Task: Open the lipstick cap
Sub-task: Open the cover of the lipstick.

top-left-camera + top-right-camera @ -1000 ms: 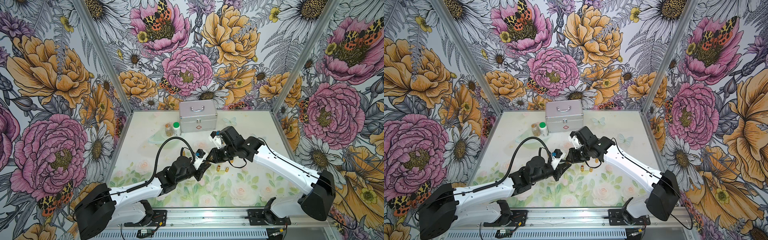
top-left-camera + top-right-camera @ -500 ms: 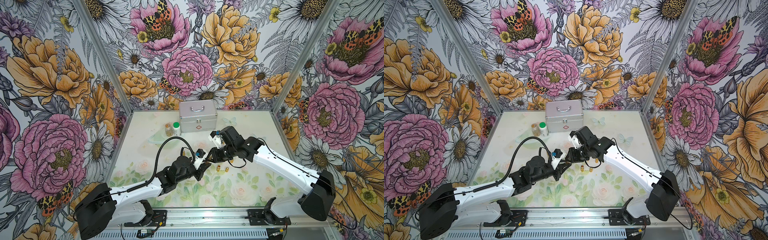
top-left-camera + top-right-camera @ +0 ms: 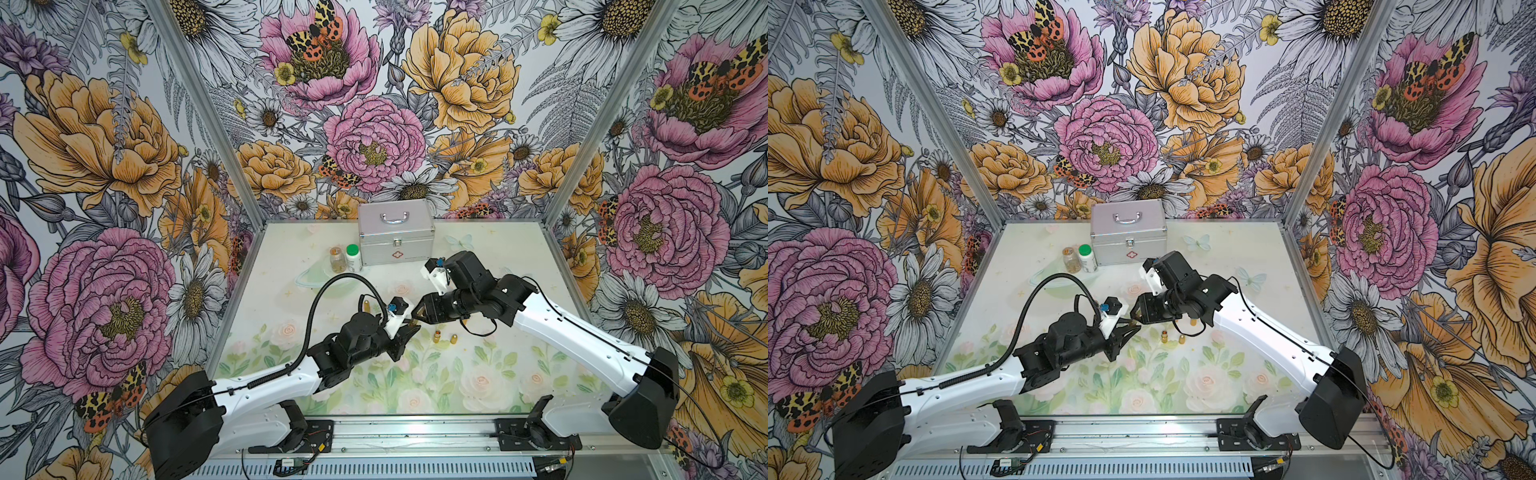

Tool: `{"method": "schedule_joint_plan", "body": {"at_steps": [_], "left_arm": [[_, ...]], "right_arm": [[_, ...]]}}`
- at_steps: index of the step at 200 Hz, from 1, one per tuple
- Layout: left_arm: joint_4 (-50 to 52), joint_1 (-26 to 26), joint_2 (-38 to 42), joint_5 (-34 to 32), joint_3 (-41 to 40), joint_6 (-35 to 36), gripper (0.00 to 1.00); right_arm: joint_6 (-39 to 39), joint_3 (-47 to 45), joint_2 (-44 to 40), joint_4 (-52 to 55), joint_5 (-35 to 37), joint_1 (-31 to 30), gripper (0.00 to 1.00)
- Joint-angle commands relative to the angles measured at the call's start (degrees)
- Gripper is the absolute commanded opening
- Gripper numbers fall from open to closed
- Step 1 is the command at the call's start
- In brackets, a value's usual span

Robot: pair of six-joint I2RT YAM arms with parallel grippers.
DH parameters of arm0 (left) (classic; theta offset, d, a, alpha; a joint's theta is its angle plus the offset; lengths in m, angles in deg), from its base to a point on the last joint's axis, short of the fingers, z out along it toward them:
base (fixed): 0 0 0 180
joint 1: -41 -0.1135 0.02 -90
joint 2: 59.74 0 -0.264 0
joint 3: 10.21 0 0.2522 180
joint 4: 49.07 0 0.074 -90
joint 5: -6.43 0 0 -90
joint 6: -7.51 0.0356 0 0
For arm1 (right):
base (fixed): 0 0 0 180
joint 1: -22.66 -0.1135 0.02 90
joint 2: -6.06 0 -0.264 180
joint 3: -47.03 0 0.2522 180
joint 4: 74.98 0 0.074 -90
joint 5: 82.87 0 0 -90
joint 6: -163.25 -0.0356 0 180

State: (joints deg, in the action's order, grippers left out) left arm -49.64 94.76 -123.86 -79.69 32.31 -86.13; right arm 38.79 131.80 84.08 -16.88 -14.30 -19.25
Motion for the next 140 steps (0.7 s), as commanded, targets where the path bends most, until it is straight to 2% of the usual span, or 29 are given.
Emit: {"method": "schedule_joint_plan", "body": {"at_steps": [1,20,38,87,140], "left_arm": [[2.4,-0.4,1.1,-0.8,0.6,0.3,0.00],[2.7,-0.3,1.1,-0.3,1.0,0.5,0.00],[2.9,-0.2,1.0,-0.3,1.4,0.6,0.00],[3.3,-0.2,0.8,-0.7,2.3,0.8,0.00],[3.3,-0.1,0.8,-0.4,2.9,1.0,0.00]], "right_arm": [[1.0,2.1,-1.5,-0.7,1.6,0.3,0.42],[1.2,2.3,-1.4,-0.8,1.9,0.3,0.42],[1.1,2.6,-1.0,-0.8,1.5,0.3,0.36],[1.2,2.1,0.4,-0.9,0.4,0.3,0.31],[0.8,0.9,0.8,-2.5,0.0,0.3,0.27]]}}
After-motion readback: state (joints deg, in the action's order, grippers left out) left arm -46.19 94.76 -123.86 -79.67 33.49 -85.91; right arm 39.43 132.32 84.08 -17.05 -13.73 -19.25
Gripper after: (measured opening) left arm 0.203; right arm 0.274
